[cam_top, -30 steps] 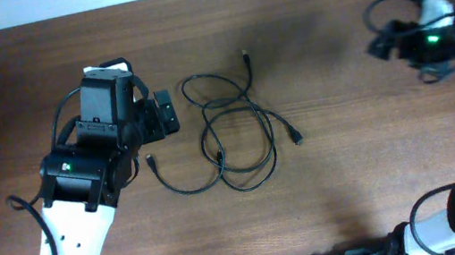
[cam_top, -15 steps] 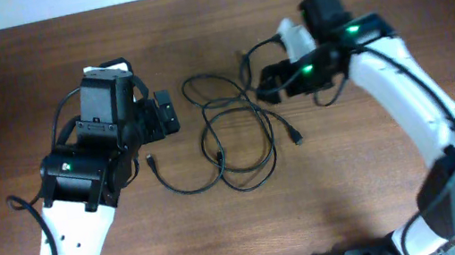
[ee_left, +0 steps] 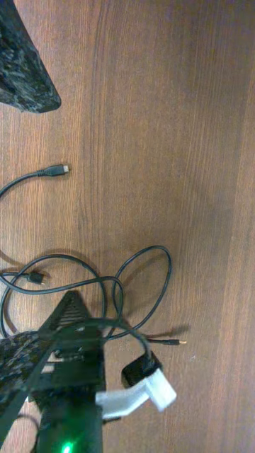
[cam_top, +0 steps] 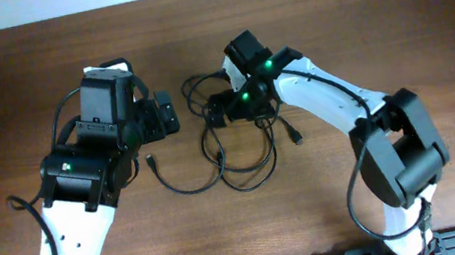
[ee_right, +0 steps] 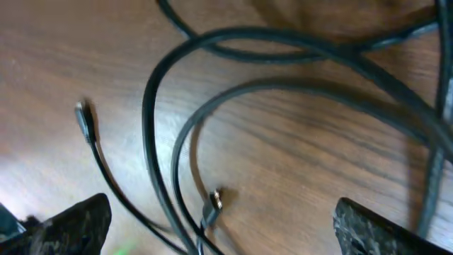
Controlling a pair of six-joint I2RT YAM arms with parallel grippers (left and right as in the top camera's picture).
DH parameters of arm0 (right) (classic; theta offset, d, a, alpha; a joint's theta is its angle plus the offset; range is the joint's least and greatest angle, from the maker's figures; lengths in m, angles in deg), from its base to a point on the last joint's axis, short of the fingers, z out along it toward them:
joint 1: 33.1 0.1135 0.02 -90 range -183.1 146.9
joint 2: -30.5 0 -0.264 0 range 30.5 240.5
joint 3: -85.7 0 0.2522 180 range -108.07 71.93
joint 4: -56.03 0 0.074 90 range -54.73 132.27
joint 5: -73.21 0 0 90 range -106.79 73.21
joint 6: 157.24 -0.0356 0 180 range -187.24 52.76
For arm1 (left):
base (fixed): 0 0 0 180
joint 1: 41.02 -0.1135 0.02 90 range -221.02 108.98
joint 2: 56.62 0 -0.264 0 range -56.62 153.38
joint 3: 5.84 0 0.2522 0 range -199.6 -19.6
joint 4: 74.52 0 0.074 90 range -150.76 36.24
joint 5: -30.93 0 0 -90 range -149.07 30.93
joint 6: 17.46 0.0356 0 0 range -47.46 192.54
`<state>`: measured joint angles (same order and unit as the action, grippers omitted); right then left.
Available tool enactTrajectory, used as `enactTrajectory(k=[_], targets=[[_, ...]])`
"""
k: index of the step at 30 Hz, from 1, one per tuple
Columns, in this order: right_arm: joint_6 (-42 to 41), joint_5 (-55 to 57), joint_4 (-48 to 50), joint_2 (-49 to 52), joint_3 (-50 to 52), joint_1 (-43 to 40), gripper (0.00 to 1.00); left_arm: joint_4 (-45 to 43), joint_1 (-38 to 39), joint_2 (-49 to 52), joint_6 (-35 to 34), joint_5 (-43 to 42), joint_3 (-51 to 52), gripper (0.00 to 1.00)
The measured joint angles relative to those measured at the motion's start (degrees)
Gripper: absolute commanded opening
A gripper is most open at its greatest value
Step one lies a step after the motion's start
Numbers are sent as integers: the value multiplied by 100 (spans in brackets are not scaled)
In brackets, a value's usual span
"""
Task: Untangle cables
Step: 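Bring the right gripper back down over the cables on the table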
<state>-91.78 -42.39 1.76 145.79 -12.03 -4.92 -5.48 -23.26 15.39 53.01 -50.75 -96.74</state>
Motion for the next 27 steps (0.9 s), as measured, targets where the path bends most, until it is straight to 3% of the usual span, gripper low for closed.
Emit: enactTrajectory(k=[9, 14, 27], targets=[[-389, -256, 879, 136, 11, 337, 99, 0, 0, 0, -2, 0, 0, 99], [-562, 33, 1104, 144, 15, 509, 75, 0, 0, 0, -2, 0, 0, 99], [-570, 540, 1373, 223, 20, 717, 74, 0, 0, 0, 0, 0, 0, 99]])
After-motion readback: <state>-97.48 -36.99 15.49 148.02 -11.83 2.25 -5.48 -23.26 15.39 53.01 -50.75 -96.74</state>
